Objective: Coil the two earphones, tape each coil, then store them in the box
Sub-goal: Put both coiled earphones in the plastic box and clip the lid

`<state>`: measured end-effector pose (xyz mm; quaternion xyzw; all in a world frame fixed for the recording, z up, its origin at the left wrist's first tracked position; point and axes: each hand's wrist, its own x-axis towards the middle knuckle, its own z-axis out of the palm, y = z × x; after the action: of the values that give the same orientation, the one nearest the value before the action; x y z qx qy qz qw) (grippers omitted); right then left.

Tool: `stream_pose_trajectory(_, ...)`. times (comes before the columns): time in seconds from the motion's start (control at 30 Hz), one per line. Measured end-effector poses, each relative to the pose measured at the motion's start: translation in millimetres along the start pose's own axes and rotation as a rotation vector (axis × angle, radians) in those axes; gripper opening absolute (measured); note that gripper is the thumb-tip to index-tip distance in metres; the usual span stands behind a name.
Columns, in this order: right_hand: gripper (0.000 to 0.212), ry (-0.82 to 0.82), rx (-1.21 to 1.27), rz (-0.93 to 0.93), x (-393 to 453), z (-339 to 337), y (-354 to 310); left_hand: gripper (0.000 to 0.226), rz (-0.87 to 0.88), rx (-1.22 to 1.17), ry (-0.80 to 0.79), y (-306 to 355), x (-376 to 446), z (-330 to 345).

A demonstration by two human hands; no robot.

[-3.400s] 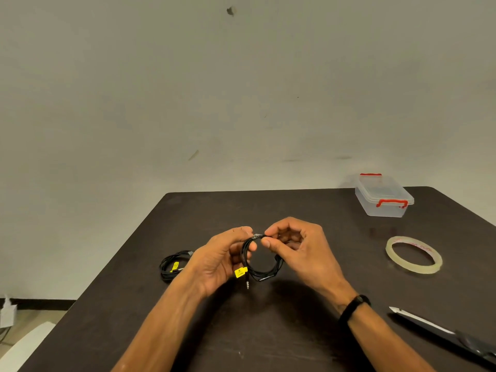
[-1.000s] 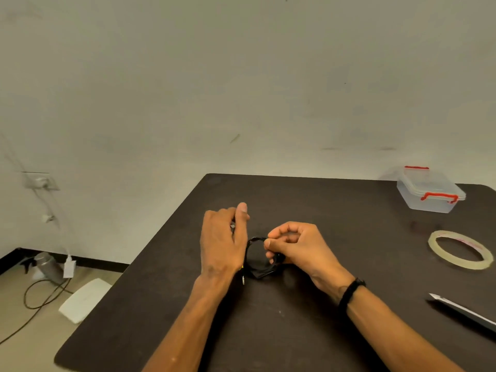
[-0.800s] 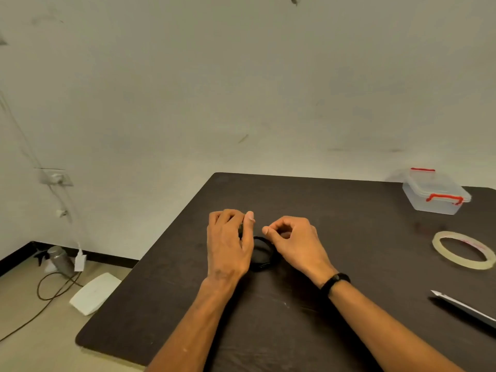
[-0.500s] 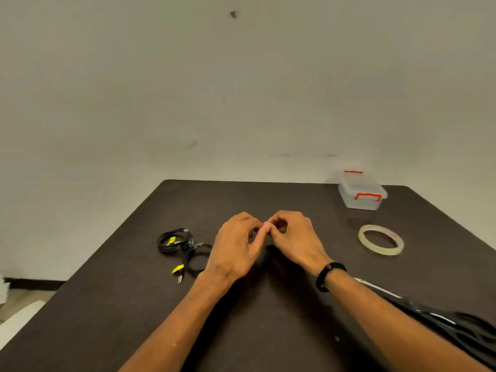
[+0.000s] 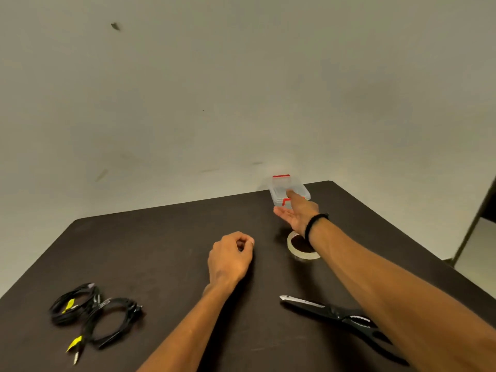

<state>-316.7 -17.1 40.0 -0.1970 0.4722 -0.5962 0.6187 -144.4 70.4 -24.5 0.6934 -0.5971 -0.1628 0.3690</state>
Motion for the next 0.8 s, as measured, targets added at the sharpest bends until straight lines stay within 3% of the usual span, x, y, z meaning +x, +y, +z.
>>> stream_pose_trajectory(0.23,0.056,0.086,-0.026,0.0,29,10,0,0.011,0.041,0.042,0.064,-1,10,4)
stream_pose_trajectory(0.37,0.046,0.068,-0.165,-0.077,25,13,4,0.012,0.016,-0.109,0.122,-5,13,5)
stream_pose_trajectory(0.53,0.029,-0.127,-0.326,-0.06,-8,11,5,0.011,-0.091,-0.418,0.357,-5,7,-8)
stream_pose_trajectory(0.63,0.038,-0.315,-0.591,-0.083,-43,2,7,0.023,-0.047,-0.447,0.486,-11,-13,-34)
stream_pose_trajectory(0.73,0.032,-0.504,-0.768,-0.065,-85,-13,6,0.029,-0.084,-0.43,0.473,-33,-32,-77)
stream_pose_trajectory(0.8,0.024,-0.607,-0.844,-0.015,-115,-21,8,0.035,-0.15,-0.469,0.341,-43,-52,-113)
